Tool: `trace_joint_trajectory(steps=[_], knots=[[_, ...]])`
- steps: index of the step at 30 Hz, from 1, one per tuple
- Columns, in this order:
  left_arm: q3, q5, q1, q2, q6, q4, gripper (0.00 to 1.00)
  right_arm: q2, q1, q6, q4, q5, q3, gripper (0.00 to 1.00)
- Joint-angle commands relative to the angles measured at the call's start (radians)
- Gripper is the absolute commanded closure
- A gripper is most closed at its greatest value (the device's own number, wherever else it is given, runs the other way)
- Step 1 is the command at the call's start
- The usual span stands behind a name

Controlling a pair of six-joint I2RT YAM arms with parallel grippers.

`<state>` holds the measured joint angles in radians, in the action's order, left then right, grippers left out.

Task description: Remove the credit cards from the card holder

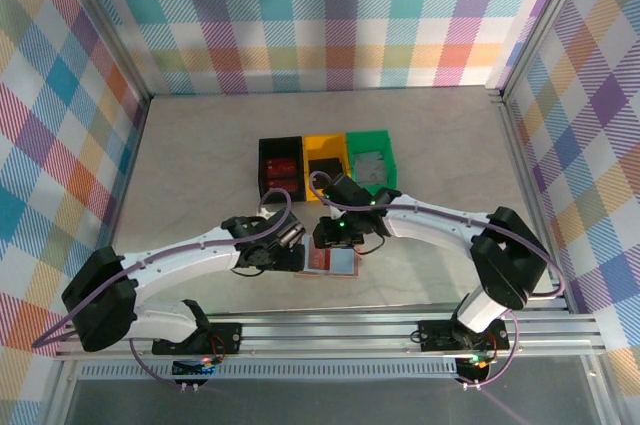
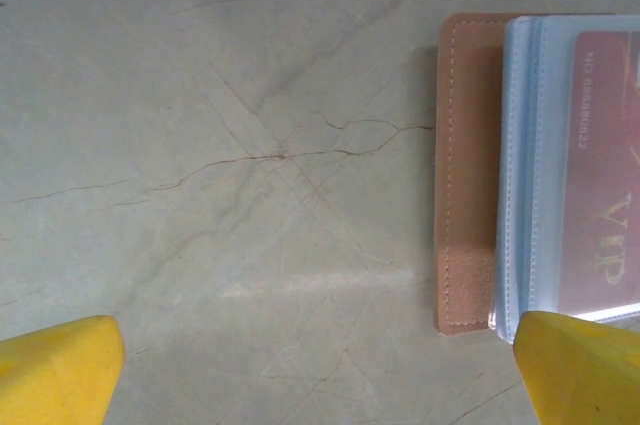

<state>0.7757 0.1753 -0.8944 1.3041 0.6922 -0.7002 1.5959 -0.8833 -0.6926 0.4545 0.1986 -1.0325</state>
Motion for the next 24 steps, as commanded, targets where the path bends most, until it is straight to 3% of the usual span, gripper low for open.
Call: trace_joint_trajectory(steps=[1,24], knots=[[0.023,-0.034,0.006,0.028,0.007,0.022,0.00,-0.024,0.009,0.007,-0.021,0.000,0.055,0.71],[-0.002,-0.067,0.006,0.146,0.055,0.085,0.00,0.049,0.030,-0.026,-0.209,0.046,0.145,0.75]])
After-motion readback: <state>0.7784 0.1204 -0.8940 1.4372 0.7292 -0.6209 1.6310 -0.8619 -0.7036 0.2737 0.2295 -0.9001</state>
